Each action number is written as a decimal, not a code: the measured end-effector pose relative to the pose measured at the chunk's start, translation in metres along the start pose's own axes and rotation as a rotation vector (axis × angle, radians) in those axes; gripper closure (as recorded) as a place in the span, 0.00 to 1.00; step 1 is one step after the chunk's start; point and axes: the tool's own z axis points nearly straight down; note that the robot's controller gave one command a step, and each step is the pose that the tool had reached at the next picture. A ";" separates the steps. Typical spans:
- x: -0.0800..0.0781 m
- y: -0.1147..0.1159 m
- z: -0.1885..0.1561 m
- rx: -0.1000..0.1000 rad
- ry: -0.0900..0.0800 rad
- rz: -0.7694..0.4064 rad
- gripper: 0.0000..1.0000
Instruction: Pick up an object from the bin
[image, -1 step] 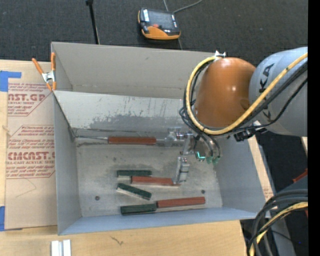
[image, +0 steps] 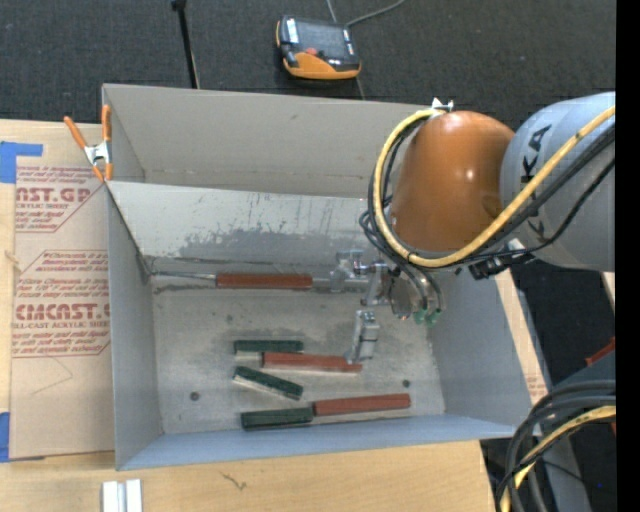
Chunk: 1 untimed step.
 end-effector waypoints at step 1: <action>0.022 -0.006 0.078 0.001 -0.004 -0.055 0.00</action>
Offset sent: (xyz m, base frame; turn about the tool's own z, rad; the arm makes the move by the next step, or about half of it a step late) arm -0.0377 -0.0110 -0.0555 -0.0299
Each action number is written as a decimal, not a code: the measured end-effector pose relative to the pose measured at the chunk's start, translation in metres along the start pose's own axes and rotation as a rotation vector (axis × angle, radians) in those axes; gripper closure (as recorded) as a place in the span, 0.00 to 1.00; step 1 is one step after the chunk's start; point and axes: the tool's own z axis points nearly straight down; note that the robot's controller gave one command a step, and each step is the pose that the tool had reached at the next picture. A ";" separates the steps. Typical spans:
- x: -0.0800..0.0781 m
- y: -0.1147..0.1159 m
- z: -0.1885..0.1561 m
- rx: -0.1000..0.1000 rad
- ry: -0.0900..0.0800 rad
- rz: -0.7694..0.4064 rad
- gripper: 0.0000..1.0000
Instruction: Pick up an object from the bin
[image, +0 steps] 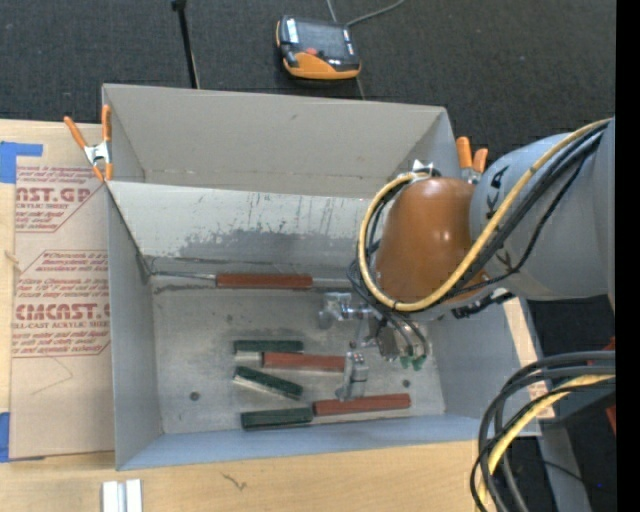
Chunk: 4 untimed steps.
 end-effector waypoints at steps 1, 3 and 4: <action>0.009 -0.001 0.024 -0.001 0.009 0.001 0.00; 0.022 0.002 0.037 -0.001 0.002 0.134 0.00; 0.012 0.013 0.066 0.001 0.008 0.033 1.00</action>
Offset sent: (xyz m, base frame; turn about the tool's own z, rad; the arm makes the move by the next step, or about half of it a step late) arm -0.0215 0.0077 0.0139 0.0372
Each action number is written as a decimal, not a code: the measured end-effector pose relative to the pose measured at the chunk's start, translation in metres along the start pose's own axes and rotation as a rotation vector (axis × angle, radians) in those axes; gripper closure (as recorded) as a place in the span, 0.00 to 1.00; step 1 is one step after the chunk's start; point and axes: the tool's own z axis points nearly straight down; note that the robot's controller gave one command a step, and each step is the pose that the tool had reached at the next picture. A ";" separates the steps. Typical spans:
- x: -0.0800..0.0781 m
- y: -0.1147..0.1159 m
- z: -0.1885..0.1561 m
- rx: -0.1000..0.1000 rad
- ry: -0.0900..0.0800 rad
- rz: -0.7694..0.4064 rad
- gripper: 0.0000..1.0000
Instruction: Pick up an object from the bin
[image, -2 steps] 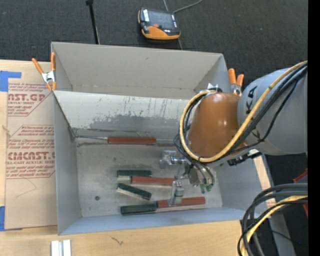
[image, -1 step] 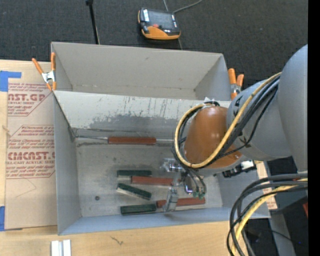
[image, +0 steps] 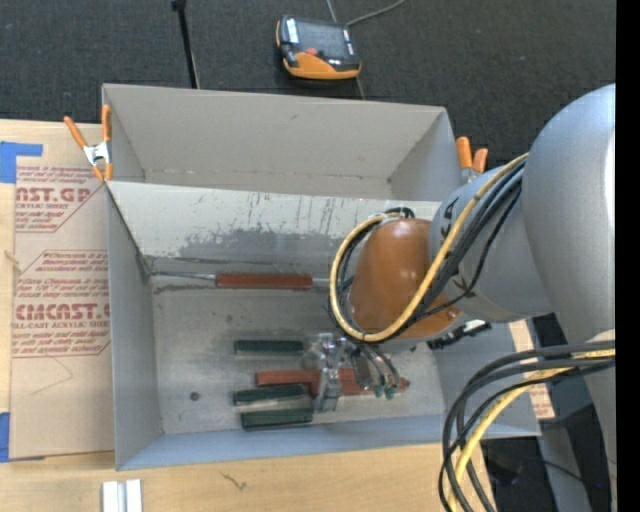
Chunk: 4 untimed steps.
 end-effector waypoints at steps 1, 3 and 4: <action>0.000 0.000 0.000 0.000 0.000 0.000 1.00; 0.001 0.000 -0.004 0.000 0.000 0.000 1.00; 0.001 0.000 -0.013 -0.001 0.000 0.000 1.00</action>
Offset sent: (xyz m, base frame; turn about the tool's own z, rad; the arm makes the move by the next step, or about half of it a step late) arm -0.0001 0.0000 0.0002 0.0000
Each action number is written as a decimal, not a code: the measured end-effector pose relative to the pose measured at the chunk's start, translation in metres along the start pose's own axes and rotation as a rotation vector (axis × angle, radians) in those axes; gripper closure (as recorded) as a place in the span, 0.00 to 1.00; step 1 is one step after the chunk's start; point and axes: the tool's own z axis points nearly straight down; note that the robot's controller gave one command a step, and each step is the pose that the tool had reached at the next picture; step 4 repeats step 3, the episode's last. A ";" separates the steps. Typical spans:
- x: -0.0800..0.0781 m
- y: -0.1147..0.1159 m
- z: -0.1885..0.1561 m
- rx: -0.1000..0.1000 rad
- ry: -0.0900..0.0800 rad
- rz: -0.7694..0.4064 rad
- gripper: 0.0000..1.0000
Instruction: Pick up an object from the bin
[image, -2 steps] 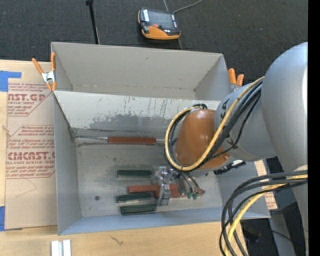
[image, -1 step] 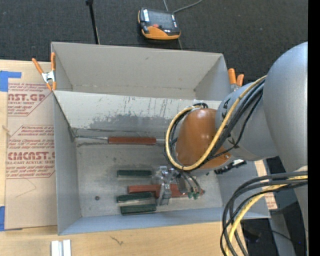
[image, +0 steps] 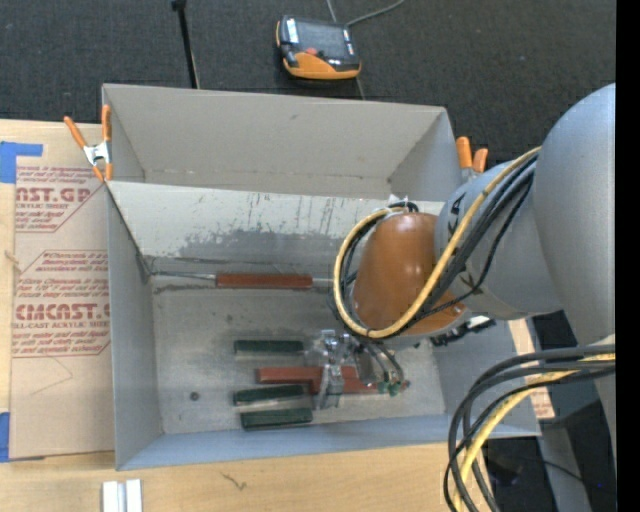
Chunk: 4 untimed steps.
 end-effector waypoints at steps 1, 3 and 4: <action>0.000 0.000 -0.007 0.000 -0.001 0.000 1.00; 0.001 0.000 -0.023 0.000 0.003 0.000 1.00; 0.001 0.000 -0.023 0.000 0.003 0.000 1.00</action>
Offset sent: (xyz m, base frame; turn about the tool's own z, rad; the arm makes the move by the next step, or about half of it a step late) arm -0.0001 0.0000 0.0301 0.0000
